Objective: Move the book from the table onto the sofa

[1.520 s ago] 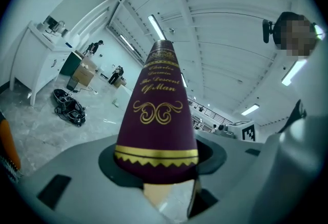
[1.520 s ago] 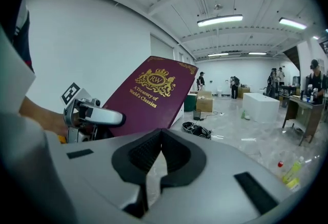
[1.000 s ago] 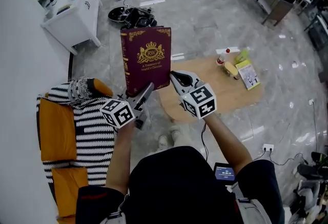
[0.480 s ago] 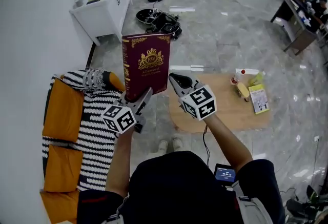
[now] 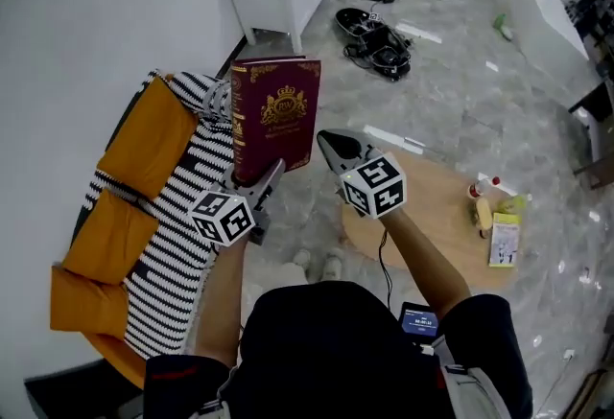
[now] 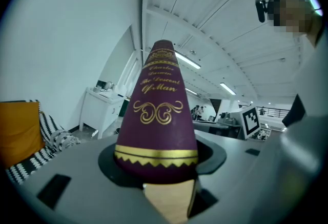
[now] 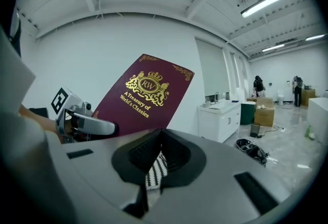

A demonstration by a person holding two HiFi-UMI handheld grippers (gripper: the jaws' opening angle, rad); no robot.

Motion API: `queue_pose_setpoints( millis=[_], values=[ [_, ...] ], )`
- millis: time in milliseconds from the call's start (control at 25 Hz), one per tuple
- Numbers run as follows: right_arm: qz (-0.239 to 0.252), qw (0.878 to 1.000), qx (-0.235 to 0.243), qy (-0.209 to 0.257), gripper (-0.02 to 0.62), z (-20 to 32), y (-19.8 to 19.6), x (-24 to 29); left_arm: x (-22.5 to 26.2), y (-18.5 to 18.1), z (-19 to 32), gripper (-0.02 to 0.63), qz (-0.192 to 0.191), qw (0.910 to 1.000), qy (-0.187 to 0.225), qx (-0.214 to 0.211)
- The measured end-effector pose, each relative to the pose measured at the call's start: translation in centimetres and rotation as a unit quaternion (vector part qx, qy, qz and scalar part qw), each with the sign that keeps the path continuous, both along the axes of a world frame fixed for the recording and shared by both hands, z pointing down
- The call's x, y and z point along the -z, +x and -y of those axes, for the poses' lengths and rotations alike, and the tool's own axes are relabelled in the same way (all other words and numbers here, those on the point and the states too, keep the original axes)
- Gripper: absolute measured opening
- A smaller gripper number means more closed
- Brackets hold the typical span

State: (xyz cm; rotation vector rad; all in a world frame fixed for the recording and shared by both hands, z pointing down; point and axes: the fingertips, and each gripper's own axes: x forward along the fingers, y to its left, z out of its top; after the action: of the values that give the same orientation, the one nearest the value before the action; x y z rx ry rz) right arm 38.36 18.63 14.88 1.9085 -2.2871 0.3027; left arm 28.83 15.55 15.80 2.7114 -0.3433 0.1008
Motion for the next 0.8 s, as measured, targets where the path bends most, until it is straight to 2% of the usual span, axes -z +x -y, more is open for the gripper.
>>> queue_pose_setpoints(
  millis=[80, 160, 320, 360, 480, 640, 720, 800],
  values=[
    [-0.002, 1.000, 0.025, 0.000, 0.017, -0.7, 0.5, 0.6, 0.7, 0.4, -1.1, 0.244, 0.003, 0.9996, 0.005, 0.027],
    [-0.011, 0.999, 0.046, -0.002, 0.017, 0.0, -0.6, 0.3, 0.8, -1.0, -0.8, 0.244, 0.001, 0.9985, 0.007, 0.054],
    [-0.025, 0.995, 0.100, -0.008, 0.017, 5.5, -9.5, -1.9, -1.2, -9.8, 3.6, 0.244, -0.019, 0.9941, -0.005, 0.107],
    [-0.028, 0.993, 0.113, -0.006, 0.017, 6.1, -10.7, -2.0, -1.4, -10.9, 4.1, 0.244, -0.024, 0.9924, -0.008, 0.120],
    [-0.026, 0.989, 0.147, 0.003, 0.017, 6.0, -10.7, -1.5, -0.9, -10.8, 3.5, 0.244, -0.035, 0.9867, -0.011, 0.158],
    [-0.013, 0.982, 0.187, 0.008, 0.017, 5.6, -10.3, -0.4, -0.1, -10.5, 2.1, 0.244, -0.025, 0.9790, -0.004, 0.202],
    [-0.012, 0.979, 0.203, 0.006, 0.017, 7.0, -13.7, -0.5, -0.3, -13.9, 3.0, 0.244, -0.027, 0.9753, -0.008, 0.219],
    [-0.012, 0.977, 0.215, -0.002, 0.017, 9.6, -18.9, -1.3, -1.2, -19.1, 5.2, 0.244, -0.031, 0.9717, -0.015, 0.234]
  ],
)
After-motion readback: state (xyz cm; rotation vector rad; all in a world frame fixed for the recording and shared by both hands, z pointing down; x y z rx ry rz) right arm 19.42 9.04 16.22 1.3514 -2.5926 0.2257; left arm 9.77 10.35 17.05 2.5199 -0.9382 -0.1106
